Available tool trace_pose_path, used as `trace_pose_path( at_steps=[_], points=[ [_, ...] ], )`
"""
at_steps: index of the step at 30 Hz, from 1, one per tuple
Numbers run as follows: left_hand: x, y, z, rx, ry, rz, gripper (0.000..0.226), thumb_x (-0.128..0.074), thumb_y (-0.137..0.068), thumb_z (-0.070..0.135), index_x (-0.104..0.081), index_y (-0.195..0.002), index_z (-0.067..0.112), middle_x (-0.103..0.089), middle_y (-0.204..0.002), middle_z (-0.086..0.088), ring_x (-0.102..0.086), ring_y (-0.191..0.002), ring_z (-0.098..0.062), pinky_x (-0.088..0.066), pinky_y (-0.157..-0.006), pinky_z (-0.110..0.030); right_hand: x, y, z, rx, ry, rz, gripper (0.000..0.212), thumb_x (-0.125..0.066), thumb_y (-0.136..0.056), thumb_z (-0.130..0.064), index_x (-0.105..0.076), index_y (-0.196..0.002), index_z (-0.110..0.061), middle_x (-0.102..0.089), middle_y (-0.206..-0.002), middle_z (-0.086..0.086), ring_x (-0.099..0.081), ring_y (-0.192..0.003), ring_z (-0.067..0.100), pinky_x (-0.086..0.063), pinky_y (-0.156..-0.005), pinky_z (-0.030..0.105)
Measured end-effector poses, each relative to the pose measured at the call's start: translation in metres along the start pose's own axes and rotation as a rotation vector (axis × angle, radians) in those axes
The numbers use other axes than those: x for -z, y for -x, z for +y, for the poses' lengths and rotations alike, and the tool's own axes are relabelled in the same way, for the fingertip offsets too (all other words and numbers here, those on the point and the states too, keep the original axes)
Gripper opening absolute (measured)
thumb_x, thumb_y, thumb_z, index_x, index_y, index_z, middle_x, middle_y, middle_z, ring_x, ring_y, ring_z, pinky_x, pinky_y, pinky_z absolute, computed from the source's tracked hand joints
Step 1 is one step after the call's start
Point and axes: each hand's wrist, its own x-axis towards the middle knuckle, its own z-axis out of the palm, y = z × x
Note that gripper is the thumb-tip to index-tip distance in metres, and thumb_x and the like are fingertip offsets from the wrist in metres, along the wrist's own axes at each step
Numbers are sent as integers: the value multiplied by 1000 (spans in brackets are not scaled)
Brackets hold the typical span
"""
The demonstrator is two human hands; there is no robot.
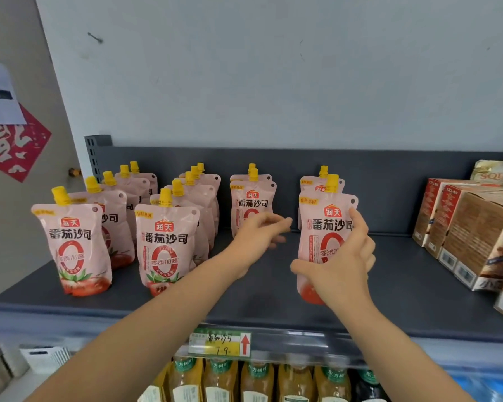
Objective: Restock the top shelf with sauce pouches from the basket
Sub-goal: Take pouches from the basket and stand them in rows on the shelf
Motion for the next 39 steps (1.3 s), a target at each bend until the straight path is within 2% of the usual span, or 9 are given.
trace_pose_path(
  at_steps=[3,6,10,15,18,22,25,31,39],
  points=[
    [8,34,3,-49,128,-198,33,-57,-93,35,-64,-114,10,-71,-107,-6,-68,-97,-23,-55,-88,-37,-10,-3,1,-2,-11,14,118,-85,-56,-21,-8,-144,-35,-20,-143,2,-22,-128,22,-33,-105,51],
    [12,49,-6,-107,104,-224,25,-61,-91,25,-67,-113,14,-72,-106,1,-67,-99,-15,-55,-89,-34,-31,-7,2,34,16,6,112,-80,-62,-18,-7,-145,-34,-19,-143,3,-22,-129,24,-31,-106,49],
    [18,40,-22,-112,117,7,18,-57,-94,17,-70,-106,16,-74,-100,2,-69,-93,-14,-57,-85,-36,-65,-9,2,110,-14,-16,112,-79,-64,-17,-4,-145,-34,-18,-142,0,-24,-127,25,-32,-107,50],
    [31,21,-32,-88,195,246,19,-53,-96,12,-69,-105,11,-73,-100,-2,-69,-94,-17,-58,-80,-35,-78,-25,0,195,-261,-146,111,-80,-69,-11,-5,-147,-34,-24,-144,-8,-30,-133,12,-36,-107,33],
    [35,9,-36,-80,190,305,22,-50,-97,13,-67,-112,13,-70,-99,5,-67,-94,-10,-57,-77,-26,-73,-44,2,107,-290,-146,87,-71,-81,-8,-18,-148,-23,-35,-144,2,-45,-126,16,-45,-99,31],
    [33,-7,-42,-69,96,372,25,-47,-99,15,-67,-114,16,-67,-100,9,-64,-99,-10,-55,-83,-28,-75,-64,5,15,-161,-231,39,-62,-90,-15,-48,-127,-10,-57,-122,1,-57,-102,11,-52,-78,21],
    [35,-20,-46,-46,10,427,23,-44,-100,14,-65,-103,23,-65,-103,8,-62,-101,-12,-55,-85,-31,-82,-71,7,-77,-185,-272,45,-64,-89,-13,-44,-129,-11,-56,-100,-6,-58,-100,16,-54,-86,37],
    [33,-30,-48,-55,-107,512,15,-37,-101,19,-53,-99,17,-63,-103,1,-60,-94,-12,-54,-76,-29,-105,-75,6,44,-23,-162,35,-64,-89,-17,-53,-121,-6,-55,-115,6,-55,-102,17,-45,-82,25],
    [36,-40,-47,-54,-360,543,17,-47,-95,18,-45,-112,13,-57,-115,-6,-58,-105,-22,-55,-84,-42,-118,-77,-8,50,34,-107,26,-58,-94,-21,-50,-113,-5,-49,-111,6,-41,-83,8,-34,-71,19]
  ],
)
